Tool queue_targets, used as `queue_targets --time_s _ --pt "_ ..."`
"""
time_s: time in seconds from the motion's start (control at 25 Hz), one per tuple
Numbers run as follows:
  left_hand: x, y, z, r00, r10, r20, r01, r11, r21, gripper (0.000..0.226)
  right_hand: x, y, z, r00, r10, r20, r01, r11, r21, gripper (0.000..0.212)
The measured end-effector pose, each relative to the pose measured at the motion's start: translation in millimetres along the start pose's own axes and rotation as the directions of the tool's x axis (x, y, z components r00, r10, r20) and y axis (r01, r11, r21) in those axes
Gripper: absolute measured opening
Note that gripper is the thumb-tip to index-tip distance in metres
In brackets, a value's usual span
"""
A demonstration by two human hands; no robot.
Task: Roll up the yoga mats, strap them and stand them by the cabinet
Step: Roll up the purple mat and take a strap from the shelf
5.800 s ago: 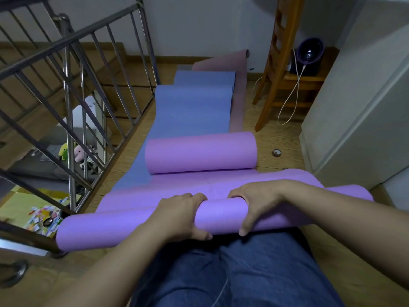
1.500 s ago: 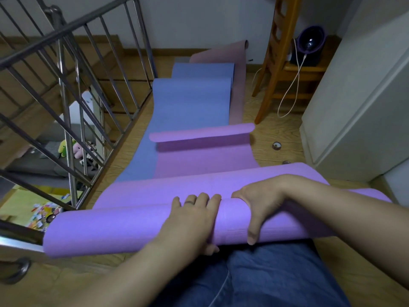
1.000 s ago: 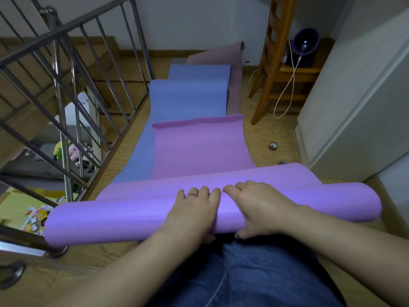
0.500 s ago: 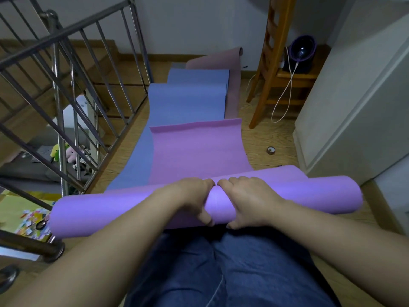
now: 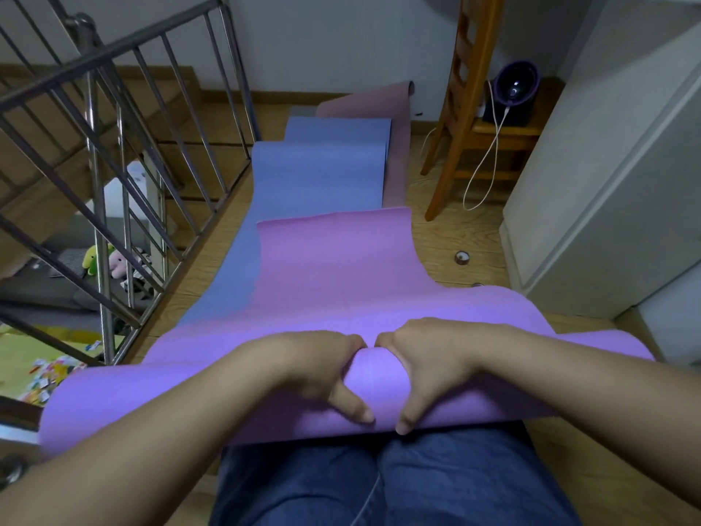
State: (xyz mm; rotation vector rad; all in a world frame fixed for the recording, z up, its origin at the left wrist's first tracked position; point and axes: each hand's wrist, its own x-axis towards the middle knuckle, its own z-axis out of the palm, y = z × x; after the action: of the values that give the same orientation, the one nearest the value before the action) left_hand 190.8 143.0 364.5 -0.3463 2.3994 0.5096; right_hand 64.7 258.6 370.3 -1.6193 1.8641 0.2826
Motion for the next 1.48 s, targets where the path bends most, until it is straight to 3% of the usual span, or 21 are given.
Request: queue_targets --time_s 0.12,0.2,0.28,0.36,0.44,0.52,0.68,0.84,1.0,1.12,1.24,1.4,1.48 --pt "-5 14 28 0.959 0.042 -0.28 0.052 0.946 0.321 0.093 10 4 -4 0.996 0.002 0.089 -0.011 0.995 0.095 0.079" --pt "-5 15 35 0.941 0.064 -0.333 0.059 0.936 0.347 0.093 13 6 -5 0.993 0.014 0.119 -0.029 0.992 0.126 0.081" --pt "-1 8 28 0.949 0.055 -0.31 0.021 0.971 0.237 0.09 10 6 -1 0.997 0.044 0.058 -0.05 0.992 0.12 0.082" --pt "7 -1 16 0.976 0.034 -0.216 -0.006 0.992 0.13 0.089 0 2 11 0.99 0.099 -0.097 -0.102 0.994 -0.032 0.09" --pt "14 -5 5 0.989 0.031 -0.144 -0.017 0.995 0.097 0.088 -8 -5 32 0.957 0.074 -0.281 -0.141 0.964 -0.225 0.103" --pt "17 -1 5 0.989 0.018 -0.144 -0.001 0.993 0.115 0.088 -11 -6 45 0.93 0.031 -0.367 -0.143 0.949 -0.282 0.102" --pt "9 17 39 0.892 -0.044 -0.449 0.228 0.903 0.364 0.095 -4 9 26 0.944 0.031 -0.327 -0.09 0.982 -0.166 0.094" --pt "10 4 48 0.836 -0.019 -0.548 0.255 0.899 0.357 0.1 14 13 10 0.986 0.033 -0.166 -0.045 0.996 -0.071 0.095" --pt "14 1 40 0.842 -0.015 -0.54 0.215 0.926 0.311 0.097 16 18 4 0.984 0.102 -0.146 -0.104 0.995 -0.006 0.092" --pt "17 -1 29 0.858 -0.027 -0.514 0.205 0.934 0.293 0.091 12 8 26 0.92 0.172 -0.351 -0.235 0.961 -0.144 0.095" --pt "19 -1 18 0.889 -0.021 -0.457 0.169 0.943 0.285 0.081 12 5 53 0.835 0.087 -0.544 -0.249 0.94 -0.233 0.099" --pt "12 -1 1 0.956 -0.031 -0.292 0.087 0.98 0.18 0.073 -5 0 21 0.896 0.061 -0.441 -0.194 0.945 -0.264 0.074" --pt "2 1 -9 0.99 -0.039 -0.134 0.052 0.994 0.094 0.074 -15 -5 8 0.937 0.021 -0.349 -0.123 0.955 -0.272 0.076"
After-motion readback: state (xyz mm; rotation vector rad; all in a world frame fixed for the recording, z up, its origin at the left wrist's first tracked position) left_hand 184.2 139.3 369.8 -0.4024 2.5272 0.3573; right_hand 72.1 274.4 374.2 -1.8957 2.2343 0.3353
